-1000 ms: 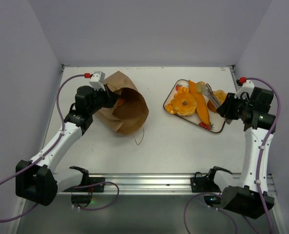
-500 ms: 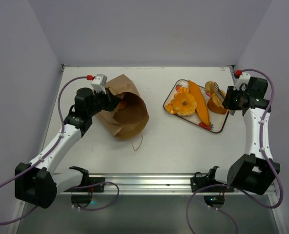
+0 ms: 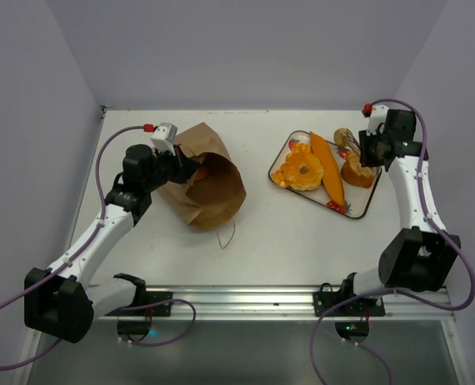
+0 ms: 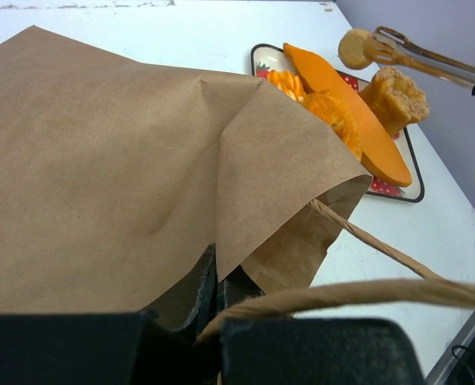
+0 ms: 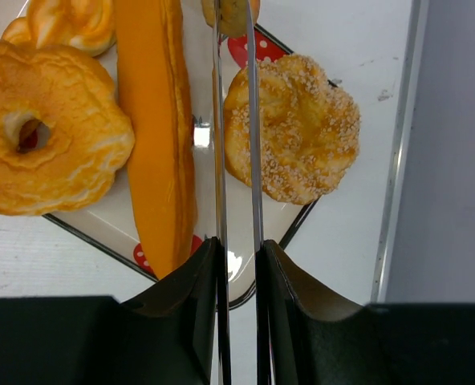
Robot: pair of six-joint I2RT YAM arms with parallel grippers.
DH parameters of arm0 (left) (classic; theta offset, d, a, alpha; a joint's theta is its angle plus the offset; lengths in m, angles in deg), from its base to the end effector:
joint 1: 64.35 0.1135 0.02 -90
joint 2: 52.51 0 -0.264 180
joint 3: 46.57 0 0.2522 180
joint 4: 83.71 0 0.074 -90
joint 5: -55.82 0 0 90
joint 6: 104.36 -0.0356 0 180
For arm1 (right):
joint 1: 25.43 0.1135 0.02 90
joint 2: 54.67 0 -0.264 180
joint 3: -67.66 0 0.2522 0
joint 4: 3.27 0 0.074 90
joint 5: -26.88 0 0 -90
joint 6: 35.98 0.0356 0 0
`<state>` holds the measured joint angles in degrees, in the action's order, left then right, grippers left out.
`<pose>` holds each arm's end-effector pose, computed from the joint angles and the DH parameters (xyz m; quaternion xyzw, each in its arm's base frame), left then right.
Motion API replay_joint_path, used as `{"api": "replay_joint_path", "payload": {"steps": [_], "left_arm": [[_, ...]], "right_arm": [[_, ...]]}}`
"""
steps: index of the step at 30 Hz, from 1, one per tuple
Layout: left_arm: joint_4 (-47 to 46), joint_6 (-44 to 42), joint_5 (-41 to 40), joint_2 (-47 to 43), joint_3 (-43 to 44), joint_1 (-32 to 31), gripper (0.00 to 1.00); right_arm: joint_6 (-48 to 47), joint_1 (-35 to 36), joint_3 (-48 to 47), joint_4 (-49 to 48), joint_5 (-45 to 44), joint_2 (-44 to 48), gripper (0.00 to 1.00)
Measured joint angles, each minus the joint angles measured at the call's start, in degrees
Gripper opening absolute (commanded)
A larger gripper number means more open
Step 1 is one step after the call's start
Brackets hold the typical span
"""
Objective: Take the fake bread out of the paper bag
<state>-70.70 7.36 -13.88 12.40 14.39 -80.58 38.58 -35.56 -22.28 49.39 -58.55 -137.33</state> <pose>0.2485 -0.0852 0.3039 0.0669 0.7952 -0.3244 0.5079 0.3090 -0.0523 0.3294 -0.0579 0.9227 -0.0480 0.3781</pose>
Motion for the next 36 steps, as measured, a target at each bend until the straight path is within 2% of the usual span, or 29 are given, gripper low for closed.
{"api": "replay_joint_path", "payload": {"steps": [9, 18, 34, 36], "left_arm": [[0.13, -0.33, 0.11, -0.20, 0.00, 0.00, 0.00], [0.35, -0.35, 0.11, -0.57, 0.00, 0.00, 0.00], [0.48, -0.33, 0.39, -0.59, -0.07, 0.00, 0.00], [0.50, -0.33, 0.42, -0.59, -0.07, 0.00, 0.00]], "right_arm": [[-3.69, 2.75, -10.32, 5.05, -2.62, -6.32, 0.00], [-6.82, 3.48, -11.56, 11.08, -3.74, -7.98, 0.00], [-9.66, 4.33, -15.17, 16.04, -5.60, -11.37, 0.00], [-9.68, 4.74, -15.21, 16.22, -6.01, -12.13, 0.03]]}}
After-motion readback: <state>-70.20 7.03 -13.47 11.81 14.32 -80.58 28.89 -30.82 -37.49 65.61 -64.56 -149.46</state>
